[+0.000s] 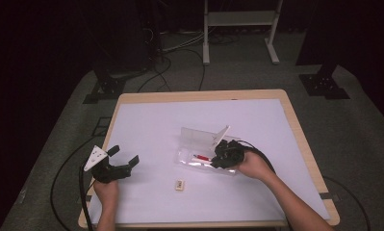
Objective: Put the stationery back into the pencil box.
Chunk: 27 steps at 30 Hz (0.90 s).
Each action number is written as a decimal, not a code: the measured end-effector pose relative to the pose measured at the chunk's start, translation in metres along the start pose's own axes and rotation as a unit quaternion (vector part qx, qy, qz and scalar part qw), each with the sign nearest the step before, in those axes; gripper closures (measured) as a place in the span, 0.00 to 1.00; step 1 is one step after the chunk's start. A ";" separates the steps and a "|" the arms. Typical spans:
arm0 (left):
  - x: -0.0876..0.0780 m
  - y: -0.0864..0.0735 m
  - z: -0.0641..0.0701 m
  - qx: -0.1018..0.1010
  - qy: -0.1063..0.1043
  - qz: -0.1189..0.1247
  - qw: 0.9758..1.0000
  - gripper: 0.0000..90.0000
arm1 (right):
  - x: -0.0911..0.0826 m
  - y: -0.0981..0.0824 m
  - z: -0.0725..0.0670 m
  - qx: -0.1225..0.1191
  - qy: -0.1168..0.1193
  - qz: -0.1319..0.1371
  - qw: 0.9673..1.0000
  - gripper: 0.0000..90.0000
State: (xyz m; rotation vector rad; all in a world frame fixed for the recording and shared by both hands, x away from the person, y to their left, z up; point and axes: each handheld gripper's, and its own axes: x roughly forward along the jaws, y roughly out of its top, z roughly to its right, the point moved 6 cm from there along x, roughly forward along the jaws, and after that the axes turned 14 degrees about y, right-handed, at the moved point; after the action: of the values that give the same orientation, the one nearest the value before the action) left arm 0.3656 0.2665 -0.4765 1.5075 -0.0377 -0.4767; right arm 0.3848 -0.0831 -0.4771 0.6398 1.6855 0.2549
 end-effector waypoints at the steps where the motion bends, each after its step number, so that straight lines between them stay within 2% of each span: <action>1: 0.000 0.000 0.000 0.000 0.000 0.000 1.000 0.00 | 0.000 0.000 0.000 0.000 0.001 0.000 1.000 0.87; 27: 0.000 0.000 0.000 0.000 -0.001 0.000 1.000 0.00 | 0.012 -0.004 0.009 0.015 0.007 -0.013 1.000 0.87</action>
State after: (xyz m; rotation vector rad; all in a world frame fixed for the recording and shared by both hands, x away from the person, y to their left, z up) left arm 0.3654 0.2665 -0.4764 1.5068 -0.0387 -0.4774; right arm 0.3912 -0.0812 -0.4908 0.6391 1.7124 0.2151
